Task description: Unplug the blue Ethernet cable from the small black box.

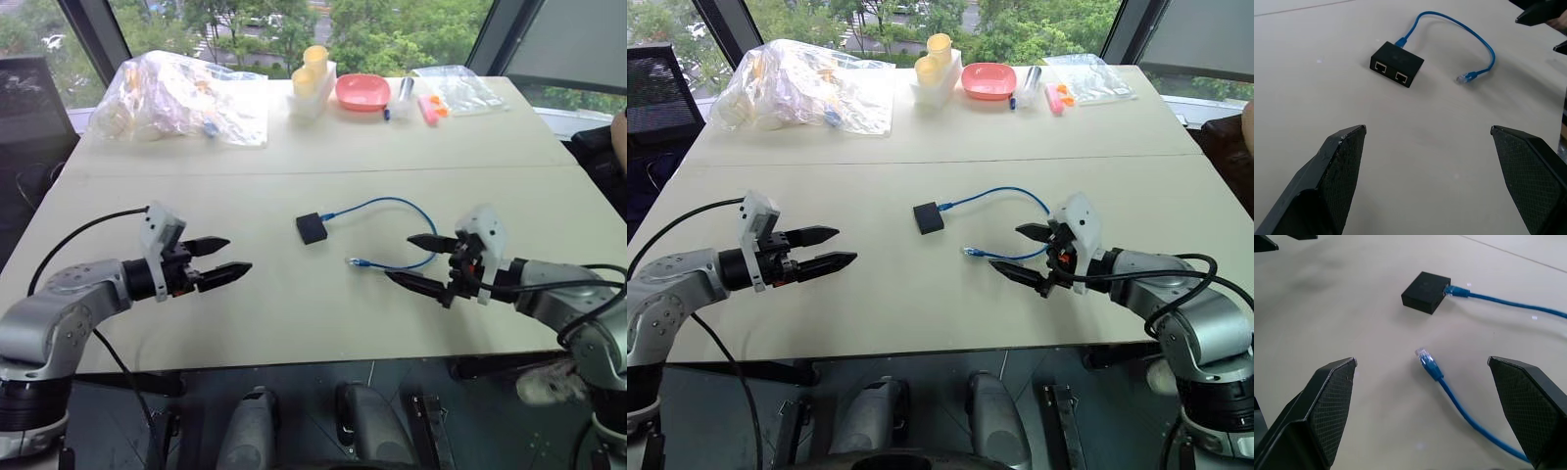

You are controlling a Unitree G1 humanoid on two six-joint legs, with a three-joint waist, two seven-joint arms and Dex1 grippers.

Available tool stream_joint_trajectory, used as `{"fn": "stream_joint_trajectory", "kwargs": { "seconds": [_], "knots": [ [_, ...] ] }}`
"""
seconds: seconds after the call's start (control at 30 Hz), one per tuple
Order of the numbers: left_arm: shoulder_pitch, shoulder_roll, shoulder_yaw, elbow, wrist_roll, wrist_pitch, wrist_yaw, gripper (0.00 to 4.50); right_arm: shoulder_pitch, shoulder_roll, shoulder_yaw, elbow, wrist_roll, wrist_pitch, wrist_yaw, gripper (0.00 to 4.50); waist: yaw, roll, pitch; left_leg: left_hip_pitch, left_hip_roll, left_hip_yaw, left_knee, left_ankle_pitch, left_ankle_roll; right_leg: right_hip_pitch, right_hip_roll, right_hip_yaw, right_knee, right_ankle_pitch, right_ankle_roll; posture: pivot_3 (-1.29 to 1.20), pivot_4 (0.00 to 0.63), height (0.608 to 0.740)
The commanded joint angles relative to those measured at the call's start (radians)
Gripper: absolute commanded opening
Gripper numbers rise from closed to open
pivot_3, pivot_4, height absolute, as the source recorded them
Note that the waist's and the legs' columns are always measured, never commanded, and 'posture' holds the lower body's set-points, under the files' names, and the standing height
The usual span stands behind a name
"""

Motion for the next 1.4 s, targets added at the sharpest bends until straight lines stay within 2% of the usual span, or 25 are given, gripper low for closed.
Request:
{"fn": "stream_joint_trajectory", "kwargs": {
  "seconds": [0.03,0.13,0.63,0.73,0.83,1.07,1.2,1.3,1.4],
  "knots": [
    [0.024,0.027,0.007,-0.054,-0.007,-0.002,-0.015,4.27,-0.02,0.015,0.008,-0.014,0.003,-0.023,-0.001,4.5,0.0,0.0,0.0,0.0,0.0,0.0,0.0,0.0,0.0,0.0,0.0,0.0,0.0,0.0,0.0,0.0,0.15,0.74],
    [0.016,0.002,0.042,-0.061,-0.055,0.035,0.035,4.27,-0.026,0.021,0.023,-0.002,-0.005,-0.032,0.005,4.5,0.0,0.0,0.0,0.0,0.0,0.0,0.0,0.0,0.0,0.0,0.0,0.0,0.0,0.001,-0.001,0.0,0.15,0.74],
    [0.051,0.01,0.029,-0.094,-0.056,0.029,0.061,4.27,-0.099,0.01,0.089,0.084,-0.077,-0.085,0.037,4.5,0.001,0.0,0.0,0.0,0.0,0.0,0.0,0.0,0.0,0.0,0.0,0.0,0.0,0.001,-0.001,0.0,0.15,0.74],
    [0.021,0.021,0.005,-0.067,-0.028,0.003,0.046,4.27,-0.145,0.017,0.122,0.125,-0.112,-0.107,0.052,4.5,0.001,0.0,0.0,0.0,0.0,0.0,0.0,0.0,0.0,0.0,0.0,0.0,0.0,0.001,-0.001,0.0,0.15,0.74],
    [-0.037,0.041,-0.024,-0.019,0.009,-0.036,0.006,4.27,-0.256,0.026,0.21,0.218,-0.196,-0.148,0.072,4.5,-0.002,0.0,0.0,0.0,0.0,0.0,0.001,0.0,0.0,0.0,0.0,0.0,0.0,0.001,-0.001,0.0,0.15,0.74],
    [-0.094,0.134,-0.09,0.036,0.04,-0.065,-0.166,4.27,-0.565,0.11,0.405,0.554,-0.385,-0.325,0.206,4.5,-0.006,0.001,0.0,-0.001,0.0,0.0,-0.001,0.0,0.0,-0.002,0.001,0.0,0.001,0.001,-0.001,0.0,0.15,0.74],
    [-0.097,0.191,-0.12,0.024,0.044,-0.075,-0.258,4.27,-0.83,0.245,0.544,1.048,-0.579,-0.598,0.285,4.5,-0.012,0.001,0.001,-0.001,0.0,0.002,-0.001,0.0,0.0,-0.003,0.001,0.0,0.001,0.001,-0.001,0.0,0.15,0.74],
    [-0.082,0.156,-0.102,0.012,0.061,-0.093,-0.203,4.27,-0.987,0.35,0.574,1.381,-0.666,-0.755,0.297,4.5,-0.011,0.001,0.001,-0.001,0.0,0.001,-0.001,0.0,0.0,-0.003,0.001,0.0,0.001,0.001,-0.001,0.0,0.15,0.74],
    [-0.032,0.113,-0.054,-0.058,0.022,-0.063,-0.135,4.27,-1.073,0.404,0.591,1.583,-0.746,-0.866,0.296,4.5,-0.008,0.001,0.001,-0.002,0.0,0.001,-0.001,0.0,0.0,-0.002,0.0,0.0,0.001,0.001,-0.001,0.0,0.15,0.74]
  ]
}}
